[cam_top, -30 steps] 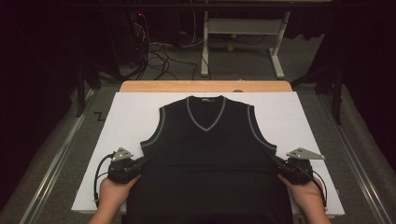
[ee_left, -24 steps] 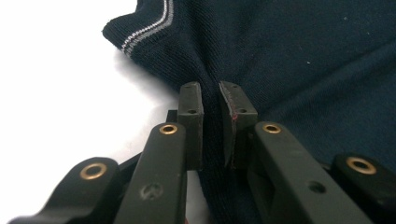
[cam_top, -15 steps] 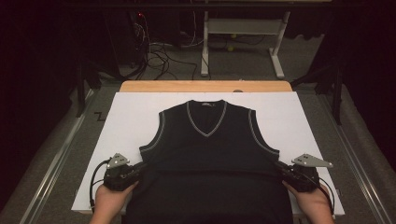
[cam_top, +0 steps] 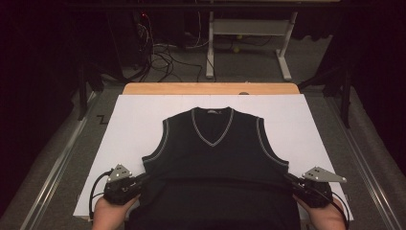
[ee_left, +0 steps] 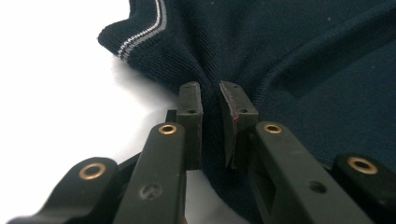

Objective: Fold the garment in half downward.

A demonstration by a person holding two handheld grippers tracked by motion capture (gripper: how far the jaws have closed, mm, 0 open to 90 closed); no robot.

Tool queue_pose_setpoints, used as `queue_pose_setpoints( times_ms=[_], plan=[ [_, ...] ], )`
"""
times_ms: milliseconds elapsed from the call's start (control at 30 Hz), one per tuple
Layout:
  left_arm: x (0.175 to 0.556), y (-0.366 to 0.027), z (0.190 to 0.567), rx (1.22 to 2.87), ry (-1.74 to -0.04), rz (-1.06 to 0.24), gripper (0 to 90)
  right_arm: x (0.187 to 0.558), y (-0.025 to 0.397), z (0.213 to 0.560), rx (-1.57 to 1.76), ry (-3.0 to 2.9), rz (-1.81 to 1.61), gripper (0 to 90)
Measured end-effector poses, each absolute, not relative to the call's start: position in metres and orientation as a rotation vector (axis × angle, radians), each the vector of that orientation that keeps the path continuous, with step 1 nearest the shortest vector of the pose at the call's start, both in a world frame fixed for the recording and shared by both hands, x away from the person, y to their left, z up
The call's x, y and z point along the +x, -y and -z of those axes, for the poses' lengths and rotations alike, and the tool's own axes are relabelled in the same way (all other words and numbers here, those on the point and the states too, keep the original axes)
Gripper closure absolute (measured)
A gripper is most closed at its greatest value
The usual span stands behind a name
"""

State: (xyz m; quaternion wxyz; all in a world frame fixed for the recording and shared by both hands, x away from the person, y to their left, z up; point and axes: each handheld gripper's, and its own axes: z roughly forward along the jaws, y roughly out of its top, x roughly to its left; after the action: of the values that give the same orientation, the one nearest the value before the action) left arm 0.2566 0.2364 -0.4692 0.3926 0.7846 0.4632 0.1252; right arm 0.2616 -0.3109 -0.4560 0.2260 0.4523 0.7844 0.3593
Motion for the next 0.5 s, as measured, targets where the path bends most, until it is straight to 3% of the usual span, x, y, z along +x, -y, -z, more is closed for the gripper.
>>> queue_pose_setpoints(
  times_ms=[500],
  plan=[
    [0.226, -0.237, 0.465, 2.008, -1.138, -0.309, 75.8, 0.233, 0.319, 0.457, 1.231, -2.179, -1.007, 84.3]
  ],
)
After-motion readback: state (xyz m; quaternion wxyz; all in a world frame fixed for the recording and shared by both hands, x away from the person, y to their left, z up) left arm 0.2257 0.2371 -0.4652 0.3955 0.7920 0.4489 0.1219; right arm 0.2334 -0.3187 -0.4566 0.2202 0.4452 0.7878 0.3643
